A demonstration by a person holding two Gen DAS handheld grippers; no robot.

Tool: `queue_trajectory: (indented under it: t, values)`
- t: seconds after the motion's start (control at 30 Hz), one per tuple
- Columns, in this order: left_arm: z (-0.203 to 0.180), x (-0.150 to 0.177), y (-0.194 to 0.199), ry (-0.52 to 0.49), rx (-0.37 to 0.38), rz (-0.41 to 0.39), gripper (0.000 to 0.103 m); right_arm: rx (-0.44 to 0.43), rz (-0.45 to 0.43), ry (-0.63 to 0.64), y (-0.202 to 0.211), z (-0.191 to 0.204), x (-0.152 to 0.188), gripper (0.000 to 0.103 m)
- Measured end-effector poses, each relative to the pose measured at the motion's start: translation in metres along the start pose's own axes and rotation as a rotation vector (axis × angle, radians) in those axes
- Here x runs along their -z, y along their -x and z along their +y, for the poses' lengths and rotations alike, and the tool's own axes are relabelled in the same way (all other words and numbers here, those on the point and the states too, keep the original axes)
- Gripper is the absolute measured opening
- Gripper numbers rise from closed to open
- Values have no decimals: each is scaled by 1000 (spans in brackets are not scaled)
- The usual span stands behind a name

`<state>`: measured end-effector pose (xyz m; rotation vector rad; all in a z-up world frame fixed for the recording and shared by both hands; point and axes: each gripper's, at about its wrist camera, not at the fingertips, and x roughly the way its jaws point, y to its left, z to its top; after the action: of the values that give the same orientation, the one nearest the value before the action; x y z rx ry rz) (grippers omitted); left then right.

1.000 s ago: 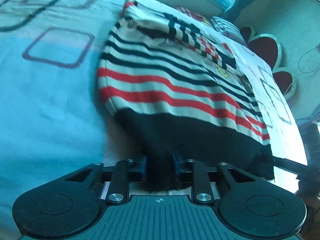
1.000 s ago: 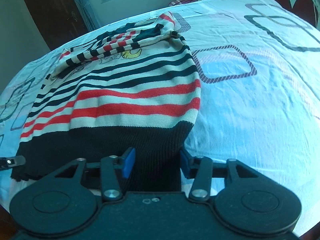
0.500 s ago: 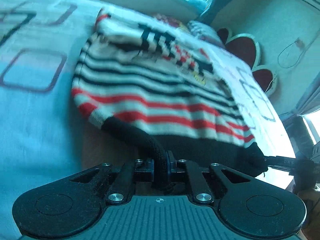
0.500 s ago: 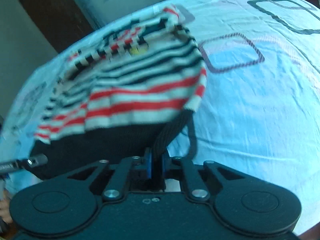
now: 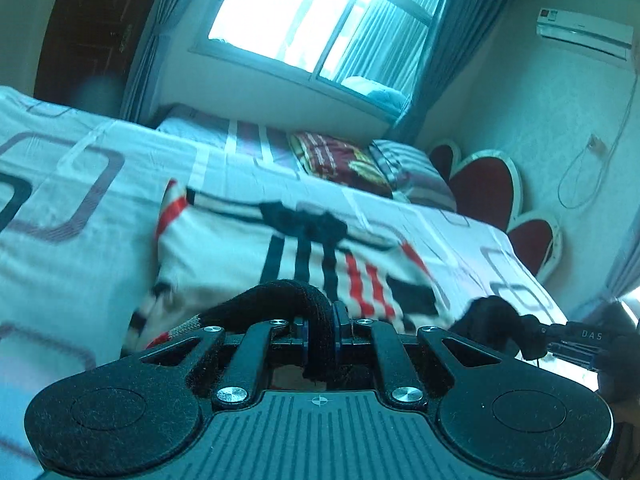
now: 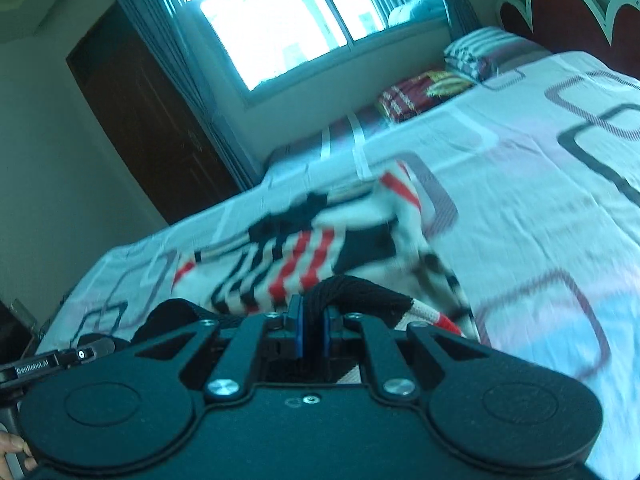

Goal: Fold small clothes
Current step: 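Grasp the black hem with both tools and fold it up over the collar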

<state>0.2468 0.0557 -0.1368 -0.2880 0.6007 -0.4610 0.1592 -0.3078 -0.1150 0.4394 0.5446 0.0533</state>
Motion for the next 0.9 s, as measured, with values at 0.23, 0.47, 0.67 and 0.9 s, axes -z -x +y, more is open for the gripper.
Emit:
queue_trajectory:
  t: [0.23,0.47,0.67,0.9]
  values:
    - [9,-61,-96,23,-53,-34,11,-7,-20,-13,-96,-19,-70,9]
    - [45,-91,-193,116,-158,47,11,38,46,-106,-189,-59,-100,9]
    - [60,-92,-249,157,-224,149,11,113,114,-99,-240,-71,-98,10]
    - [69,-104,-236,280,-231,89,101,153,-31,-126,-230,-72,-113,83]
